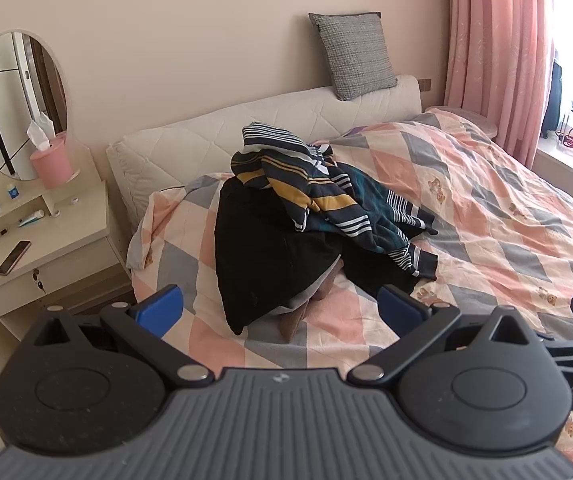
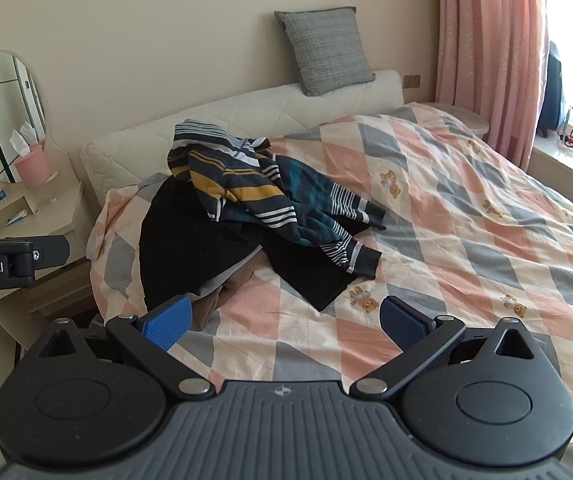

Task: Fold clothes
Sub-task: 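Move both grippers toward the pile of clothes on the bed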

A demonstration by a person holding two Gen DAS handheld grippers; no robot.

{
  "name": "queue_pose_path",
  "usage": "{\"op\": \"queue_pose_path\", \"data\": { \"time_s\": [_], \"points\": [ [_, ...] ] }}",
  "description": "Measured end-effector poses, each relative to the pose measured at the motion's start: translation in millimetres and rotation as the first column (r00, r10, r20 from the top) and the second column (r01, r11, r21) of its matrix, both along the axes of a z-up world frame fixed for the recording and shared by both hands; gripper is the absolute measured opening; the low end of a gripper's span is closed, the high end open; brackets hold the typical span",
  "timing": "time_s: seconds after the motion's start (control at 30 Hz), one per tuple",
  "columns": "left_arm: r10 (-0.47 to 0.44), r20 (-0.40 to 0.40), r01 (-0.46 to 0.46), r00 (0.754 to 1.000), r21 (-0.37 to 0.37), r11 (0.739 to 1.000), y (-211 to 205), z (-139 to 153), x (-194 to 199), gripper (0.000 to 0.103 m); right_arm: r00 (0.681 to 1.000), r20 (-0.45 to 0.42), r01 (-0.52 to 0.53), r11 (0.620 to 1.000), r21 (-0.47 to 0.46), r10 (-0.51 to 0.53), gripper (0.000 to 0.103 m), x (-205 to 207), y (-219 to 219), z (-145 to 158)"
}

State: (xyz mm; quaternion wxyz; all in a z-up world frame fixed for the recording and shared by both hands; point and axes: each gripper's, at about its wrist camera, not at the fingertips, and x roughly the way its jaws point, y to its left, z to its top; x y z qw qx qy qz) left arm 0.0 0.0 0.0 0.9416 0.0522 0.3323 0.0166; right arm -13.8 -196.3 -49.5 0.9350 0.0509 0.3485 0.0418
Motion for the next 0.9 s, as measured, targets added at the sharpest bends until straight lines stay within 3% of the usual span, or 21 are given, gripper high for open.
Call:
{"op": "queue_pose_path", "data": {
  "time_s": [0.9],
  "points": [
    [0.01,0.018,-0.01,1.0,-0.009,1.0,13,1,-11,0.103,0.999,0.028,-0.022,1.0,-0.007,0.022,0.103,-2,14,14]
  ]
}}
